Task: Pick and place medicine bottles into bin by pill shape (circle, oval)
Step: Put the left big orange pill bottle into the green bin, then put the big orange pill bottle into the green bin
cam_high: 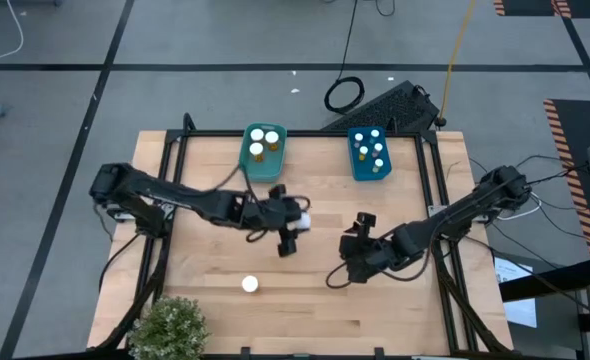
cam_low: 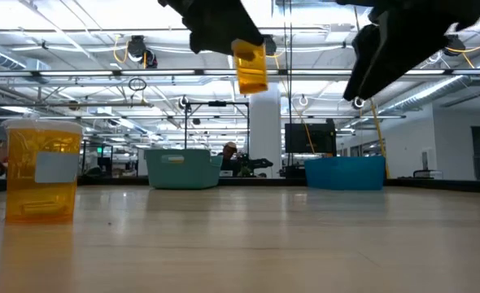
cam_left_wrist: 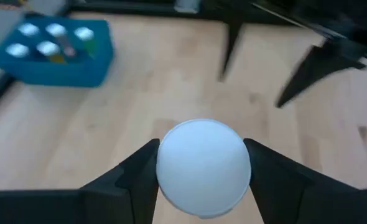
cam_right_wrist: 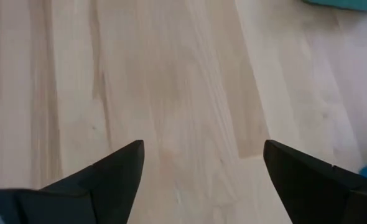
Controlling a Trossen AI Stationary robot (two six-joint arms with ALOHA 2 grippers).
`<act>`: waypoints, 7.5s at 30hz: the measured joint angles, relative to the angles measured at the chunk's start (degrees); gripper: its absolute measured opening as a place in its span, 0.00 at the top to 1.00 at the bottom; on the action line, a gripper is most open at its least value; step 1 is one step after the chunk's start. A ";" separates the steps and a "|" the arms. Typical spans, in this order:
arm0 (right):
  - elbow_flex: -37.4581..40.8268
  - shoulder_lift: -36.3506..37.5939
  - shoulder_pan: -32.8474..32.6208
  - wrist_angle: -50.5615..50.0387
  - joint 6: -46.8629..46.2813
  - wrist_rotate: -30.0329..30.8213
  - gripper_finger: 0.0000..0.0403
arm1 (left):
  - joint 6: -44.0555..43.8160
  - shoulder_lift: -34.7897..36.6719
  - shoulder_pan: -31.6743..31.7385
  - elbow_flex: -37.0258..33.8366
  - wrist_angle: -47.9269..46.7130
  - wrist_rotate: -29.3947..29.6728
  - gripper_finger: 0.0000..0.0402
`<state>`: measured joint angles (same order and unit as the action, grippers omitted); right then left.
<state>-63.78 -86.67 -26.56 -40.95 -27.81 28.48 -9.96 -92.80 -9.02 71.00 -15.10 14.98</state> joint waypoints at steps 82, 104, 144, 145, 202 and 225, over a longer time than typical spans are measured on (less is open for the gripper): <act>33.32 19.99 10.83 42.47 32.11 2.75 0.20 | -3.21 -8.98 33.98 -0.13 -5.72 9.10 0.37; 33.30 19.97 10.74 46.18 28.08 -2.43 0.20 | -10.42 2.66 -2.44 -0.11 -24.61 5.59 0.48; 33.30 19.97 8.05 49.76 19.80 -9.14 0.20 | -47.39 -1.82 -26.82 -0.11 -29.56 -2.11 0.15; 33.30 19.97 8.05 49.75 19.91 -9.14 0.20 | -47.68 -1.76 -26.70 -0.11 -29.40 -2.27 0.14; 33.30 19.97 8.05 49.73 21.03 -9.19 0.20 | -57.89 -7.44 -21.92 -0.13 -31.33 -10.40 0.15; 33.30 19.97 8.06 49.71 21.01 -9.21 0.20 | -53.10 -9.27 -23.13 -0.10 -31.85 -8.33 0.22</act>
<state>-30.48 -66.70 -18.50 8.75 -6.81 19.27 -63.06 -102.07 -32.15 70.90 -46.95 6.65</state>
